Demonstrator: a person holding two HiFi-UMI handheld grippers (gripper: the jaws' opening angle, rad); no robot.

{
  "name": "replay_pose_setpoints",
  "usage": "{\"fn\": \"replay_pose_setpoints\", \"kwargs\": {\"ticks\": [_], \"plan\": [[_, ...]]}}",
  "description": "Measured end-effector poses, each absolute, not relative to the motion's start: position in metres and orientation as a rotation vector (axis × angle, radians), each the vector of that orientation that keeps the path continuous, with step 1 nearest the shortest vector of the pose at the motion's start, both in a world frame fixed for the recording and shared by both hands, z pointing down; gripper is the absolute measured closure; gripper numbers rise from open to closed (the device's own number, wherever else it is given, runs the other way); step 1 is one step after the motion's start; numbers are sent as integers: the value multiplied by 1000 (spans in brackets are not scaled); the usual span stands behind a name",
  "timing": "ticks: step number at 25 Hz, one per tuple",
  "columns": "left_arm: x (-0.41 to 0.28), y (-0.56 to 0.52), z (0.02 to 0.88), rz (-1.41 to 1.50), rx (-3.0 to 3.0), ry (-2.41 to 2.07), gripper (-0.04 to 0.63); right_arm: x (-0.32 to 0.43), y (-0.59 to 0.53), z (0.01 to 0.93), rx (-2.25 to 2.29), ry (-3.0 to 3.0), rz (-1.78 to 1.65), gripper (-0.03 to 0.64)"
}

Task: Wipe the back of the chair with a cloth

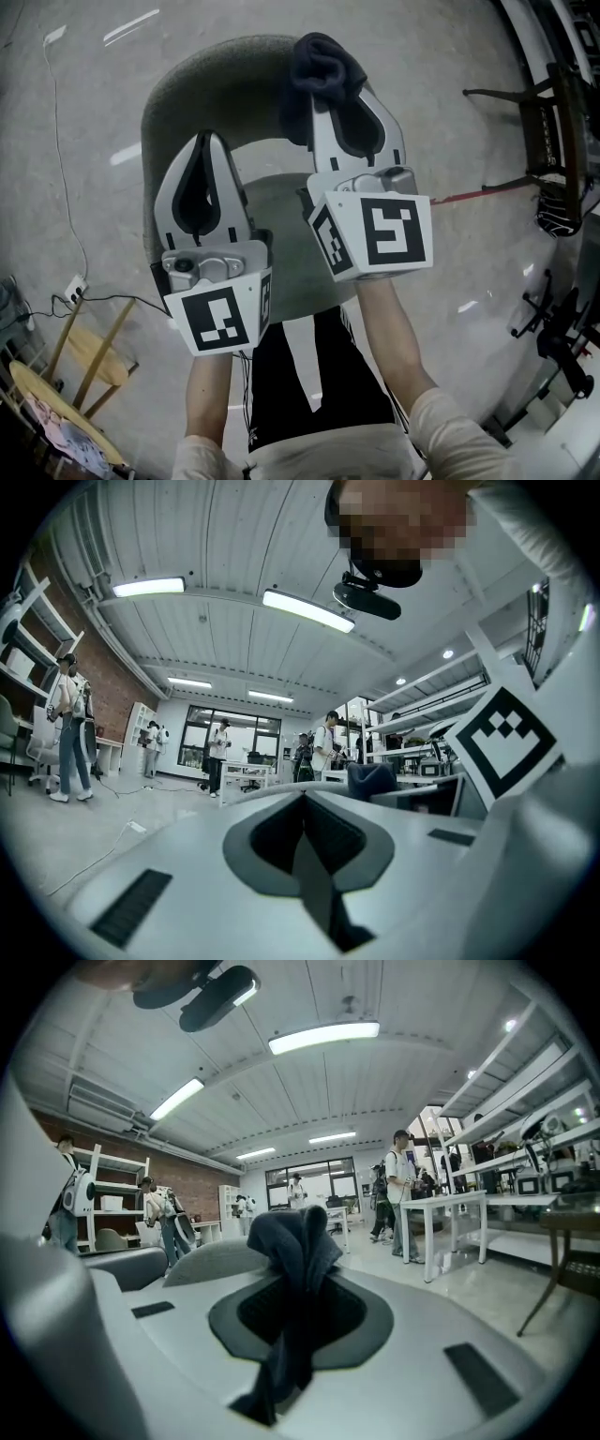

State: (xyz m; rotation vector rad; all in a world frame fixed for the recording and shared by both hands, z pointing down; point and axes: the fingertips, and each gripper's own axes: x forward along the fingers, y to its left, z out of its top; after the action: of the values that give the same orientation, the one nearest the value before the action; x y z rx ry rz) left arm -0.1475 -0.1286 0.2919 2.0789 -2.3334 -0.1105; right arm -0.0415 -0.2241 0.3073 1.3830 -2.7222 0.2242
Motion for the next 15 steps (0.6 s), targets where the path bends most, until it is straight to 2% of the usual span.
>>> {"fn": "replay_pose_setpoints", "kwargs": {"ticks": [15], "plan": [[-124, -141, 299, -94, 2108, -2288, 580, 22, -234, 314, 1559, -2602, 205, 558]]}}
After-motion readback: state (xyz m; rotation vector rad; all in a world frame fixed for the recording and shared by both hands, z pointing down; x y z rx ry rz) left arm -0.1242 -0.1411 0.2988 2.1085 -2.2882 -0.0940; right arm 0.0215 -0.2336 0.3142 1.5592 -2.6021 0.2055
